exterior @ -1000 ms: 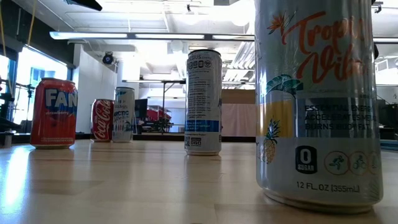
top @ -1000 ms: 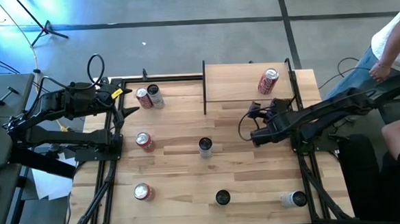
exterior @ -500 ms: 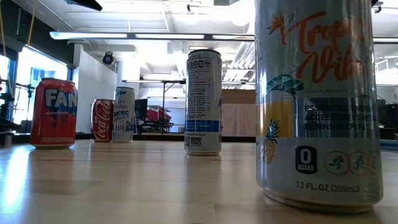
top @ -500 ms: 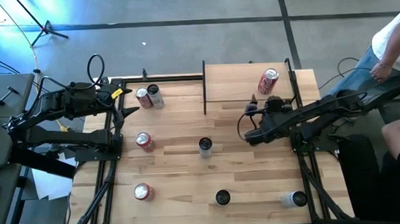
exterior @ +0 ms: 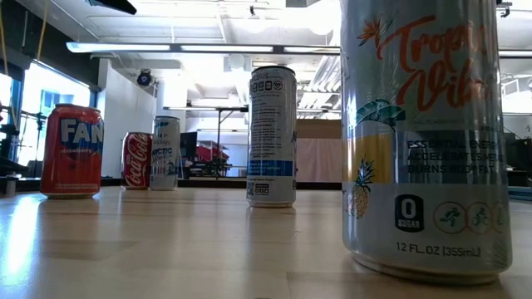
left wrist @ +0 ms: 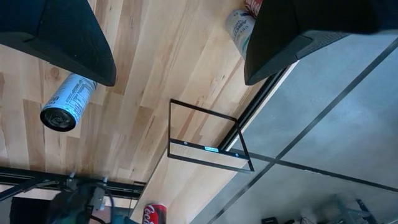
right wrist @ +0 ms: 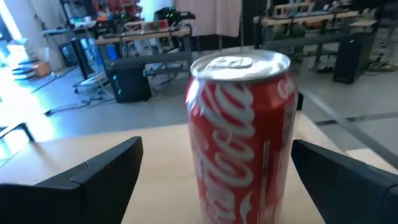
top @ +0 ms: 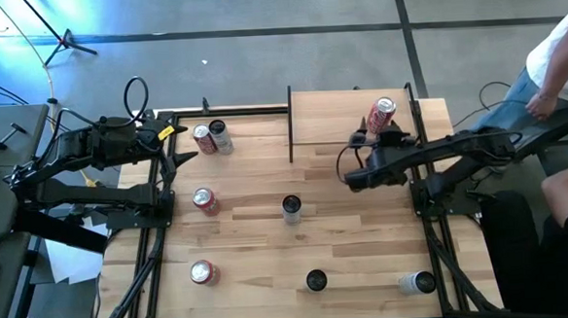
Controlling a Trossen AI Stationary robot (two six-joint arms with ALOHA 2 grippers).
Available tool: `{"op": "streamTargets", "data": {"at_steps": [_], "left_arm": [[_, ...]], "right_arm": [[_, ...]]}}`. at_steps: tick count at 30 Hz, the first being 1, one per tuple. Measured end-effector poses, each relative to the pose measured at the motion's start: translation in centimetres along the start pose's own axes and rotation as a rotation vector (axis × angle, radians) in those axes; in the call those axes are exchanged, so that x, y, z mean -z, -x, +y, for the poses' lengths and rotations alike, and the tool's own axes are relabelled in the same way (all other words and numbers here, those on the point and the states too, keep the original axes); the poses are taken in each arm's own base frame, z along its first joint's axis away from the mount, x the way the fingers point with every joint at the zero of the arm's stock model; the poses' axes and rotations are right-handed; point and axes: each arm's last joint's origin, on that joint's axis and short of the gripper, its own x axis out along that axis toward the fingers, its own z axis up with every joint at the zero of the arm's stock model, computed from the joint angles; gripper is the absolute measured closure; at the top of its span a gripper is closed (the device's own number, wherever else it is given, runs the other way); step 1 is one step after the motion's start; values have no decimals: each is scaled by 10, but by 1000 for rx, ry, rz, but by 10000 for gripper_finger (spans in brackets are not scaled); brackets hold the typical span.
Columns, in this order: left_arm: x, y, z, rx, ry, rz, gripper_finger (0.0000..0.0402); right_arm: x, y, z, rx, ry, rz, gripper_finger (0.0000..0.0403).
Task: Place canned beverage on shelf
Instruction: Put the red soda can on the shelf
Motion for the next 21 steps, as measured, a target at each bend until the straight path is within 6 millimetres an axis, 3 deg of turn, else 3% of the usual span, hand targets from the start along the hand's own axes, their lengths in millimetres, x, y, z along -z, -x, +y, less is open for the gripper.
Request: {"op": "streamTargets", "data": {"at_steps": [10, 21], "left_arm": [[0, 0, 0, 0, 0, 0, 67], [0, 0, 0, 0, 0, 0, 67]], "right_arm": [[0, -22, 7, 70, -53, -38, 3], [-1, -33, 8, 110, -51, -47, 3]]}}
